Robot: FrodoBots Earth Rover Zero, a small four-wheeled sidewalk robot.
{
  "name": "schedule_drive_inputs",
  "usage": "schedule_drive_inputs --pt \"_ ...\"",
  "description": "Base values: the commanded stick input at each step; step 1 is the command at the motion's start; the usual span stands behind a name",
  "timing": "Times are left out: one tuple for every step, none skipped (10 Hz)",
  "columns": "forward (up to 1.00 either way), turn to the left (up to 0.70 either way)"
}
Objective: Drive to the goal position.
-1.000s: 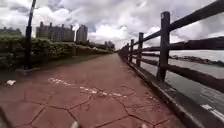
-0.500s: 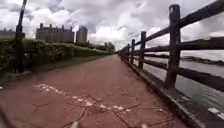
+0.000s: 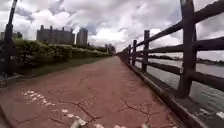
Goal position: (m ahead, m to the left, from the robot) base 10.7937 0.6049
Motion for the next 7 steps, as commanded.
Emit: schedule_drive_inputs --pt "0.7 0.0" --pt "0.7 0.0" --pt "0.7 0.0" --pt "0.7 0.0" --pt "0.7 0.0" --pt "0.7 0.0" --pt "0.7 0.0"
